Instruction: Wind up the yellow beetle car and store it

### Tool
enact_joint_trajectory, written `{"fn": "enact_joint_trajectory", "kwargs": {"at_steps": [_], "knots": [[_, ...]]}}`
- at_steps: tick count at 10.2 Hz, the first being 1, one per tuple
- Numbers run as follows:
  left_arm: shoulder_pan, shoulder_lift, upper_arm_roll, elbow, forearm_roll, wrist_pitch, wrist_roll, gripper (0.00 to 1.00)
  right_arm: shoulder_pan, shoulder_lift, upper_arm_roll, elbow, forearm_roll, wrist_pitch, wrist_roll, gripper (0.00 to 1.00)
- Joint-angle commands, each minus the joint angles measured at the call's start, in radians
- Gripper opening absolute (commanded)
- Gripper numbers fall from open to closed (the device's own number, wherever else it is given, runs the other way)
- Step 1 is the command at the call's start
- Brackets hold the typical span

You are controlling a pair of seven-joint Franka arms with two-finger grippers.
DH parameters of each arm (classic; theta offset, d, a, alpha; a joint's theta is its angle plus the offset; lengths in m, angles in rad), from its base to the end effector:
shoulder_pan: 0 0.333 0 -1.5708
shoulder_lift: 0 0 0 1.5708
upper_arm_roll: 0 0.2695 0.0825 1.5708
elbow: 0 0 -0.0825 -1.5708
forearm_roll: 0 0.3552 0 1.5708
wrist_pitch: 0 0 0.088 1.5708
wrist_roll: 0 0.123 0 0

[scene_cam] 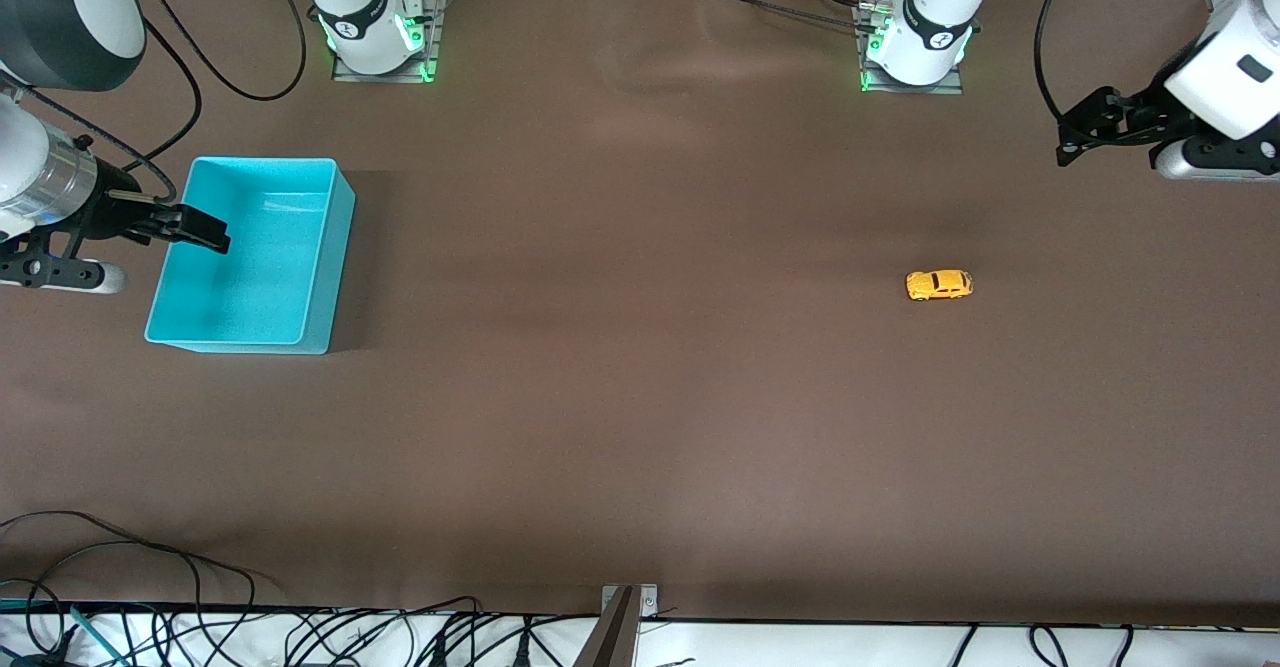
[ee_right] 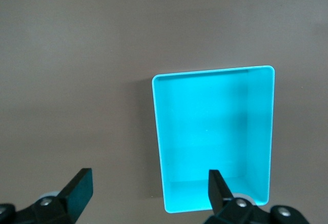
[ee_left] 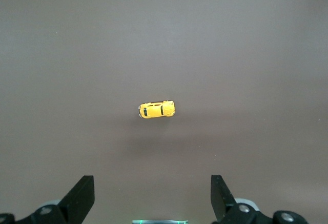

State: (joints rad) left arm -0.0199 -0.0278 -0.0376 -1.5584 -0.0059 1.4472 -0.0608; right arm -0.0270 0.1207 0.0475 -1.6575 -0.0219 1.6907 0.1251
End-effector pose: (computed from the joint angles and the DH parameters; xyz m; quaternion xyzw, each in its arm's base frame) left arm 0.5031 -0.0300 0.5715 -0.9991 -0.0014 0.0418 0.0001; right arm 0.5558 0.0080 0.4681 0.9977 -0.0505 -0.0430 0.0111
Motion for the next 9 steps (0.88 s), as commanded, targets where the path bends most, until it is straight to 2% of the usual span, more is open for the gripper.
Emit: {"fn": "enact_joint_trajectory", "kwargs": {"at_steps": [1, 9], "knots": [[0.031, 0.016, -0.007, 0.024, -0.034, -0.021, -0.007, 1.0, 0.001, 0.004, 0.003, 0.012, 0.013, 0.001, 0.022, 1.0], [0.024, 0.016, -0.011, 0.024, -0.034, -0.025, -0.007, 1.0, -0.002, 0.007, 0.0, 0.012, 0.014, -0.008, 0.024, 1.0]]}}
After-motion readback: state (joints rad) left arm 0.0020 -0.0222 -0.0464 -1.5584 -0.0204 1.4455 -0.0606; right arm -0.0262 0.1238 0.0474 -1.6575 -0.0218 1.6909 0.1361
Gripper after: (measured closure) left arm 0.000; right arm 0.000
